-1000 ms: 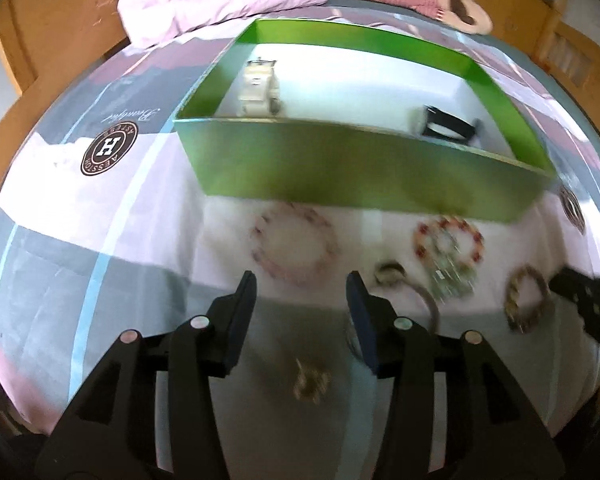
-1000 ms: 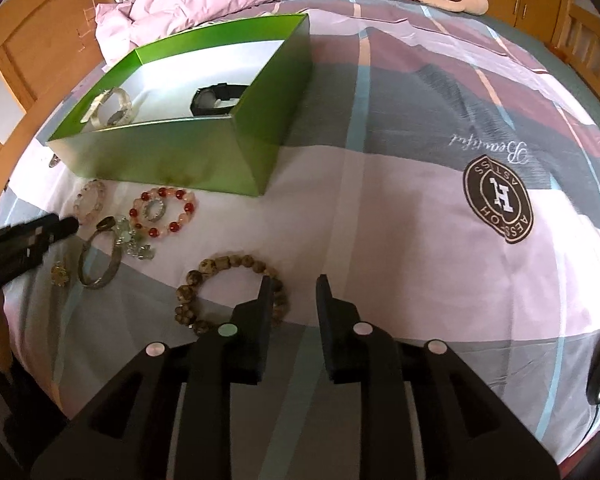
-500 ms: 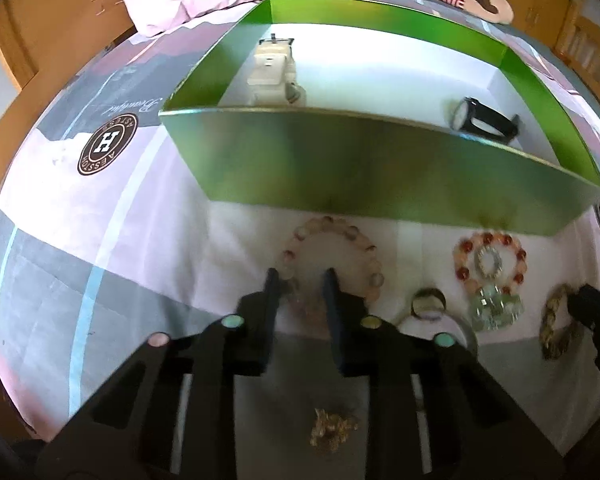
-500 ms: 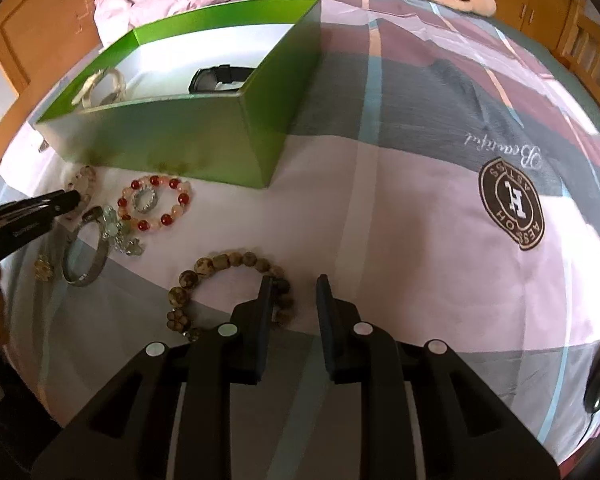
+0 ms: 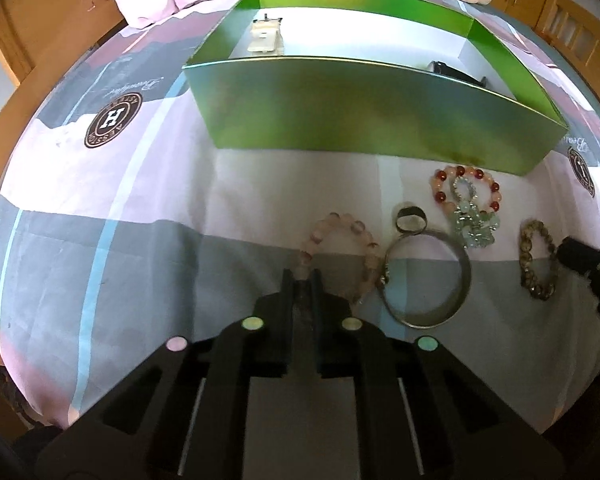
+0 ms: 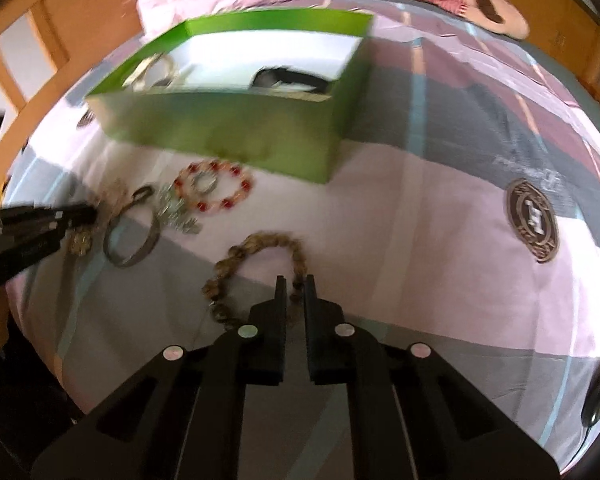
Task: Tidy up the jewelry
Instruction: 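Grasp the pink bead bracelet with the left tool while the right tool grasps the brown bead bracelet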
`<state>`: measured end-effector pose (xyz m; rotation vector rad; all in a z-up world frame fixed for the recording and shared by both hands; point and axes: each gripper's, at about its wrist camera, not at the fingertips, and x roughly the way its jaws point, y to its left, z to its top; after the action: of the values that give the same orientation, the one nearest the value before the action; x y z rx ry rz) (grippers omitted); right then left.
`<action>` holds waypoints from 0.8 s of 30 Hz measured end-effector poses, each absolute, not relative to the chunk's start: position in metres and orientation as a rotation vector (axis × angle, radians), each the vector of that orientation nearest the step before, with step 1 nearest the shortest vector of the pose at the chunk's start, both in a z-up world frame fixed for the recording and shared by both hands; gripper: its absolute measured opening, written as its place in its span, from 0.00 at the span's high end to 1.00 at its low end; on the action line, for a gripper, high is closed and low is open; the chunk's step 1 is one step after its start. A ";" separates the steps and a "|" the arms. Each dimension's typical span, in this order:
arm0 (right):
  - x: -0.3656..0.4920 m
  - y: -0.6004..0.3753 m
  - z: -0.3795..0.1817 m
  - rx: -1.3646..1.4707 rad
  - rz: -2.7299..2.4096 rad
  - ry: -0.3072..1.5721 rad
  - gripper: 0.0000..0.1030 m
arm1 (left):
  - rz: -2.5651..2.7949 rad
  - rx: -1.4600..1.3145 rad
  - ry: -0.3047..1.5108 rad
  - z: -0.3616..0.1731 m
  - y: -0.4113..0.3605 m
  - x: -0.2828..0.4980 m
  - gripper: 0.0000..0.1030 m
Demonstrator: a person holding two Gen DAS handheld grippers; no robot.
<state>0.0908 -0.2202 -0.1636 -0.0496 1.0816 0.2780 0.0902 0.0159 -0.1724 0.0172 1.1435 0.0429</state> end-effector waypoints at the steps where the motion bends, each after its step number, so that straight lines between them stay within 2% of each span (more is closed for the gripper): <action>1: 0.093 -0.228 -0.163 -0.024 0.255 1.079 0.76 | 0.050 0.015 1.142 -0.173 0.016 0.091 0.86; 2: 0.094 -0.233 -0.162 -0.008 0.237 1.078 0.68 | 0.055 0.010 1.142 -0.173 0.017 0.091 0.80; 3: 0.095 -0.237 -0.162 0.002 0.227 1.077 0.66 | 0.058 0.004 1.139 -0.174 0.017 0.093 0.74; 5: 0.097 -0.239 -0.164 0.010 0.215 1.079 0.64 | 0.060 0.003 1.134 -0.174 0.019 0.097 0.70; 16: 0.096 -0.200 -0.184 -0.168 0.213 1.072 0.64 | 0.060 0.085 1.084 -0.178 0.014 0.101 0.69; 18: 0.096 -0.198 -0.184 -0.177 0.213 1.069 0.64 | 0.051 0.102 1.070 -0.178 0.011 0.099 0.75; 21: 0.095 -0.197 -0.184 -0.165 0.233 1.070 0.73 | 0.040 0.131 1.060 -0.179 0.005 0.097 0.82; 23: 0.094 -0.194 -0.183 -0.169 0.251 1.069 0.92 | 0.030 0.138 1.060 -0.178 0.001 0.097 0.90; 24: 0.093 -0.192 -0.183 -0.180 0.254 1.068 0.92 | 0.027 0.136 1.062 -0.178 0.000 0.097 0.91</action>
<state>0.0930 -0.1917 -0.1831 -0.1797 1.0679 0.2539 0.0969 0.0003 -0.1777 0.1360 1.0622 0.0275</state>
